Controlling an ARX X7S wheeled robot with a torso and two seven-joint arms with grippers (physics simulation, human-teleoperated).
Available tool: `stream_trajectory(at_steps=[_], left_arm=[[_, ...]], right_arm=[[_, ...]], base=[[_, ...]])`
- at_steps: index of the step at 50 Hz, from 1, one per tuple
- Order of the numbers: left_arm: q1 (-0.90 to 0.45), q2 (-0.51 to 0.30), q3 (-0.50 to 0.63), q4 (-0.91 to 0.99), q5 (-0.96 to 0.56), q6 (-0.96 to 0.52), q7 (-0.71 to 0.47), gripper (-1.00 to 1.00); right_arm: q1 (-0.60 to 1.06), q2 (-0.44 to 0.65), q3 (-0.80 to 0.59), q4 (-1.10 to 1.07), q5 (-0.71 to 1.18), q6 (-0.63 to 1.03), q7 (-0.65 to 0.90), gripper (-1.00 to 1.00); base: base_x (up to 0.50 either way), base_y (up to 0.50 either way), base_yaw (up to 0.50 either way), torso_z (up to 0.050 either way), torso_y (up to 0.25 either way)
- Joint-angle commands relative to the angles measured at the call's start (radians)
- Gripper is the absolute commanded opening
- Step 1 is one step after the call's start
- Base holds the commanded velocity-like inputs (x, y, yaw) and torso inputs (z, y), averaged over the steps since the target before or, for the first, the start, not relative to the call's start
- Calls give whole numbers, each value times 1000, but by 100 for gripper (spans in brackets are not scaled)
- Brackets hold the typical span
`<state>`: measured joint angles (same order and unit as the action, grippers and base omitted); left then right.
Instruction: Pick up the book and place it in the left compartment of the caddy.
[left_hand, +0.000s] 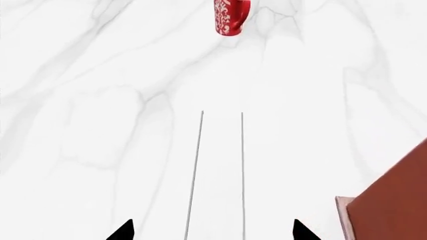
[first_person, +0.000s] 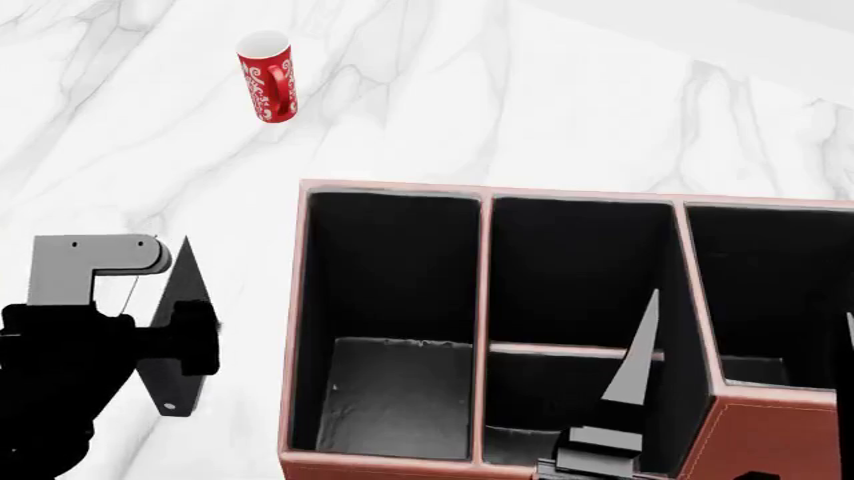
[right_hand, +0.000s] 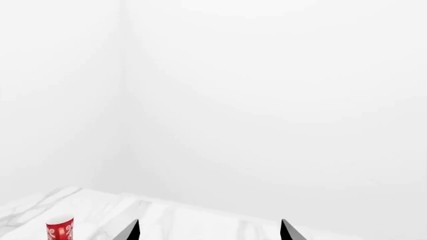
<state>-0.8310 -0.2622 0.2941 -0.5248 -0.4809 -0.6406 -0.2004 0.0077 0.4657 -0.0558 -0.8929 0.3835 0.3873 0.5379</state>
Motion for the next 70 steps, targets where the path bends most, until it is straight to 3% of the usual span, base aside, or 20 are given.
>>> stream_trajectory(at_steps=[1,30,44,51,57,68,69,70], left_arm=[[-7,2,-1,-22,-1,7,-1,100],[-15,3,10,-36,2,13,-3,100],[-103,54,65,-276,60,121,65,100],[-211,113,78,-599,99,286,131,100],[-264,136,73,-761,110,375,158,100],[-256,137,30,-781,143,386,148,100],[-254,136,23,-781,145,396,139,-100],[-255,136,20,-781,149,397,136,-100]], right_arm=[[5,1,3,-3,17,13,9,100],[7,7,4,0,22,3,18,100],[1,4,6,-14,10,-45,17,100],[-2,8,9,-19,12,-44,22,100],[-1,9,8,-16,11,-49,23,100],[-1,12,5,-16,10,-52,27,100],[-2,11,5,-12,10,-56,27,100],[-2,11,5,-10,9,-57,26,100]], base=[[0,0,0,0,0],[0,0,0,0,0],[0,0,0,0,0],[0,0,0,0,0],[0,0,0,0,0],[0,0,0,0,0],[0,0,0,0,0],[0,0,0,0,0]])
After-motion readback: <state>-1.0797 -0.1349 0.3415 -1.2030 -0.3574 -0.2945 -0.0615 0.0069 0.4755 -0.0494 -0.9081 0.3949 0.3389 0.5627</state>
